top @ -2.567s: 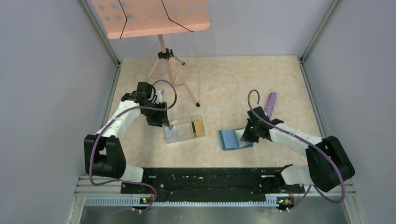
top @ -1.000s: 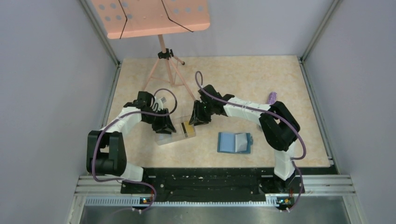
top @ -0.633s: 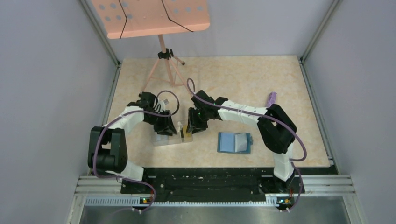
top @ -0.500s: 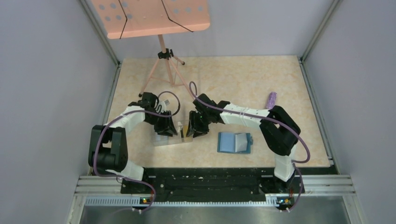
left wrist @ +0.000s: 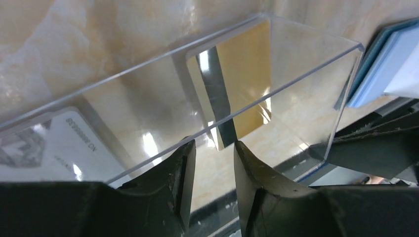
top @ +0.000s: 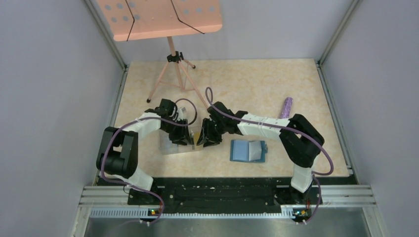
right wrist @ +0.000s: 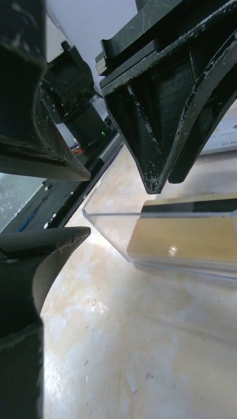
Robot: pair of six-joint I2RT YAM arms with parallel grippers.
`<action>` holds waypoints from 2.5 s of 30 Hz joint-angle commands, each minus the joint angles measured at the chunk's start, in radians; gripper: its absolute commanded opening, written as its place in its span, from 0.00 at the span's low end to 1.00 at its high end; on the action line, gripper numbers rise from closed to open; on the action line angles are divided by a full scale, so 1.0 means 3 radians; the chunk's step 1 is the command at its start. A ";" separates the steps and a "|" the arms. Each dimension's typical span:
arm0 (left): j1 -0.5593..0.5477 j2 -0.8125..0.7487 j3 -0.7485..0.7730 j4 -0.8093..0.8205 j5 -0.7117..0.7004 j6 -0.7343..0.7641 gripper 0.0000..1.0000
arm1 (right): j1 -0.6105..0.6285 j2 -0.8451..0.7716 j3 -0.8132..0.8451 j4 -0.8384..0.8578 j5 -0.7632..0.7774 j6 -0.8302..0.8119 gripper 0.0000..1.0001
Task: Put the credit cards into the card holder
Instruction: Pick up the credit card from the storage box.
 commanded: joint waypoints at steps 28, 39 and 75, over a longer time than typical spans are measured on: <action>-0.0561 0.0015 0.0000 0.0316 -0.0735 -0.0244 0.40 | 0.0029 -0.0218 0.0020 -0.0088 0.0260 -0.0261 0.21; -0.0560 0.0081 0.0033 0.0470 -0.0849 -0.0306 0.34 | 0.0026 -0.0115 0.0074 -0.0121 0.0365 -0.0334 0.22; -0.0678 -0.0144 0.0306 0.0232 -0.0671 -0.0174 0.05 | 0.0027 -0.0057 0.0060 -0.0103 0.0275 -0.0348 0.17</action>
